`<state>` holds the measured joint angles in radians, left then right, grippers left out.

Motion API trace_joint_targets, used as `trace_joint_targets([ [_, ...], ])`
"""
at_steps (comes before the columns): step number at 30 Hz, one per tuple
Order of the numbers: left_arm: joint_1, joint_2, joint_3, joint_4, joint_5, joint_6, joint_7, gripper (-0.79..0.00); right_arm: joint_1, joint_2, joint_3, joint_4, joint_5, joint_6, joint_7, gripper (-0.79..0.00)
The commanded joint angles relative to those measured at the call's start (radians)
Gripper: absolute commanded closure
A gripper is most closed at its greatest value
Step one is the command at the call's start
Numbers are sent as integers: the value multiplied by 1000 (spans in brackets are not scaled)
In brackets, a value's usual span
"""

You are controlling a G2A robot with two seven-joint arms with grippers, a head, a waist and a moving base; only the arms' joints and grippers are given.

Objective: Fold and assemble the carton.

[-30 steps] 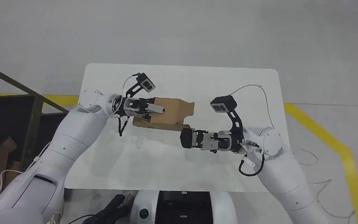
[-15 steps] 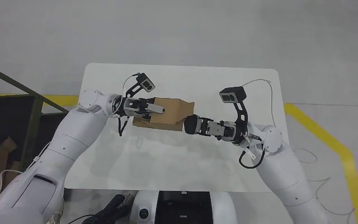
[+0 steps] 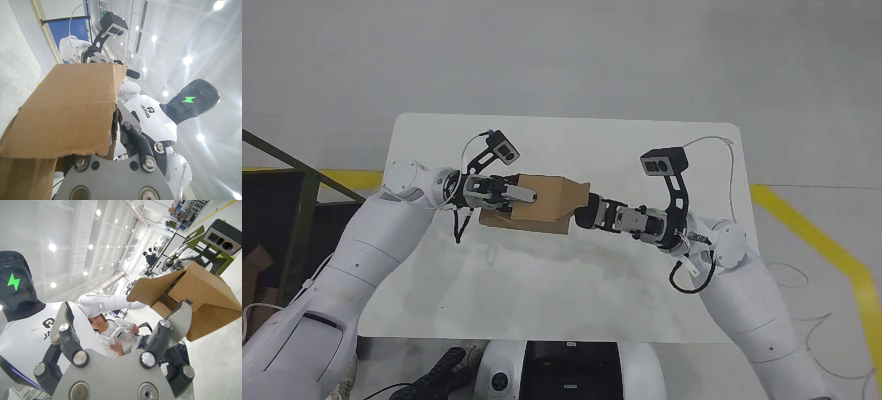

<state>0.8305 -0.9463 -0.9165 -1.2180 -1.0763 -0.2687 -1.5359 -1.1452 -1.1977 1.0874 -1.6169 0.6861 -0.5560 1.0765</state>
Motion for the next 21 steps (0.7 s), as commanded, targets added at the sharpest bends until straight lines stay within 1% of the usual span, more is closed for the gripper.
trace_joint_targets([
  [1, 0, 0, 0, 0, 0, 0, 0, 0, 11, -2, -5, 11, 13, 7, 13, -785],
  [11, 0, 0, 0, 0, 0, 0, 0, 0, 70, -13, -41, 57, 59, 40, 84, -785],
  [21, 0, 0, 0, 0, 0, 0, 0, 0, 106, -27, -71, 102, 83, 37, 106, -785],
])
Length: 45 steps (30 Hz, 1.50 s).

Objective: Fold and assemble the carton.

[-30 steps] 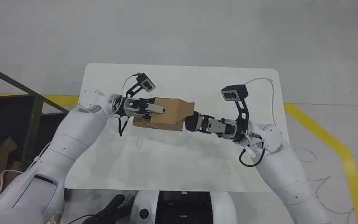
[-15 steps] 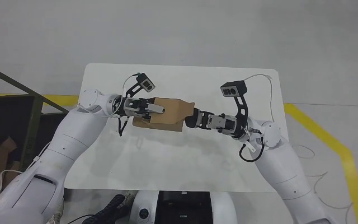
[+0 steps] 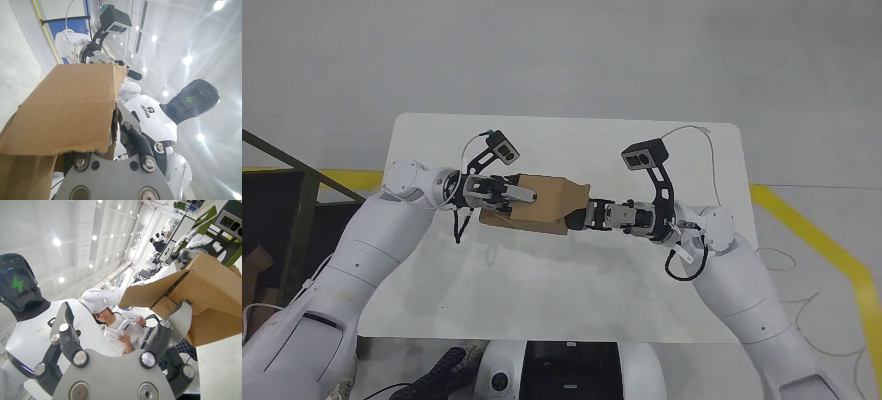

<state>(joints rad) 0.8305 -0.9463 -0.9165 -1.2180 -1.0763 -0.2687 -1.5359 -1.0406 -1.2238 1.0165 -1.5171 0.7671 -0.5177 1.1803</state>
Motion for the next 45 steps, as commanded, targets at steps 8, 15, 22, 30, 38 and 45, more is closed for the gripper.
trace_joint_targets([
  [8, 0, 0, 0, 0, 0, 0, 0, 0, -37, 7, 41, -16, 7, -11, 20, -785],
  [15, 0, 0, 0, 0, 0, 0, 0, 0, -81, 26, 135, -57, -80, -25, -17, -785],
  [22, 0, 0, 0, 0, 0, 0, 0, 0, -111, 47, 231, -139, -393, 19, -177, -785],
  [30, 0, 0, 0, 0, 0, 0, 0, 0, -62, 62, 243, -265, -712, 164, -206, -785],
  [38, 0, 0, 0, 0, 0, 0, 0, 0, -16, 65, 215, -334, -813, 225, -218, -785],
  [45, 0, 0, 0, 0, 0, 0, 0, 0, 42, 68, 180, -381, -901, 298, -167, -785],
])
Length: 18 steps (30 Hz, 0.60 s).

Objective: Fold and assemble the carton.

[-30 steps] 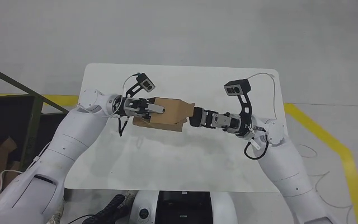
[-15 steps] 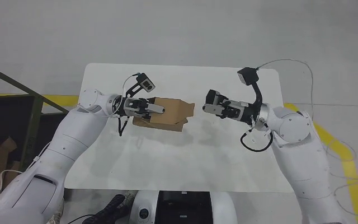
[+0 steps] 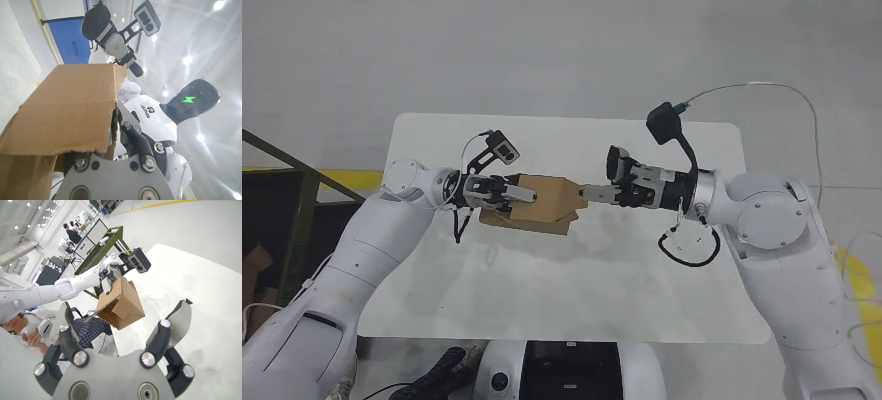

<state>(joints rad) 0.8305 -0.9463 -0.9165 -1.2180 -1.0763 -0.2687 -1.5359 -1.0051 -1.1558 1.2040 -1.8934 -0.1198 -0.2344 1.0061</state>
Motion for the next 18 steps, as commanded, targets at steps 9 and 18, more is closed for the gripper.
trace_joint_targets([
  [9, 0, 0, 0, 0, 0, 0, 0, 0, 37, -2, -78, 6, -132, 120, -5, -785],
  [18, 0, 0, 0, 0, 0, 0, 0, 0, 5, 5, -83, 13, -154, 128, -8, -785],
])
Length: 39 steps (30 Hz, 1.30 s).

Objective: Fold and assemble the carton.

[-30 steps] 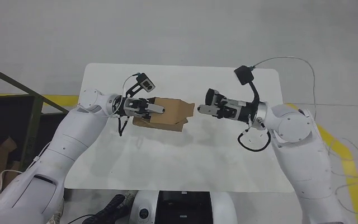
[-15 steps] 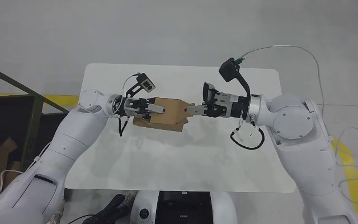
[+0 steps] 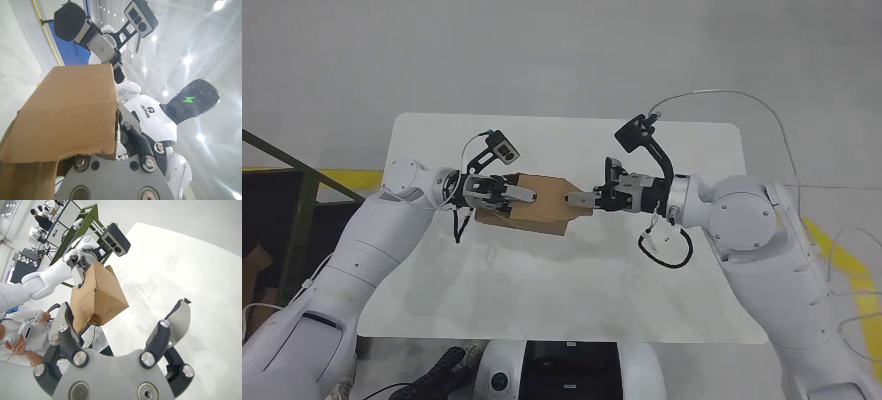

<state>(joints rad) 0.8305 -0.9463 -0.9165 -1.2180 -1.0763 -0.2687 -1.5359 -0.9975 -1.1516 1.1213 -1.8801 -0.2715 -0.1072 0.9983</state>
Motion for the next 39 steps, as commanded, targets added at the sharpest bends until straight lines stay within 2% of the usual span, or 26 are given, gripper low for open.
trace_joint_targets([
  [1, 0, 0, 0, 0, 0, 0, 0, 0, -7, 1, -1, 0, -5, 0, -3, -785],
  [15, 0, 0, 0, 0, 0, 0, 0, 0, -46, 10, 12, 10, -23, -10, -44, -785],
  [30, 0, 0, 0, 0, 0, 0, 0, 0, -45, 8, -28, 32, -28, -22, -91, -785],
  [39, 0, 0, 0, 0, 0, 0, 0, 0, -67, 14, -27, 29, -52, -25, -84, -785],
])
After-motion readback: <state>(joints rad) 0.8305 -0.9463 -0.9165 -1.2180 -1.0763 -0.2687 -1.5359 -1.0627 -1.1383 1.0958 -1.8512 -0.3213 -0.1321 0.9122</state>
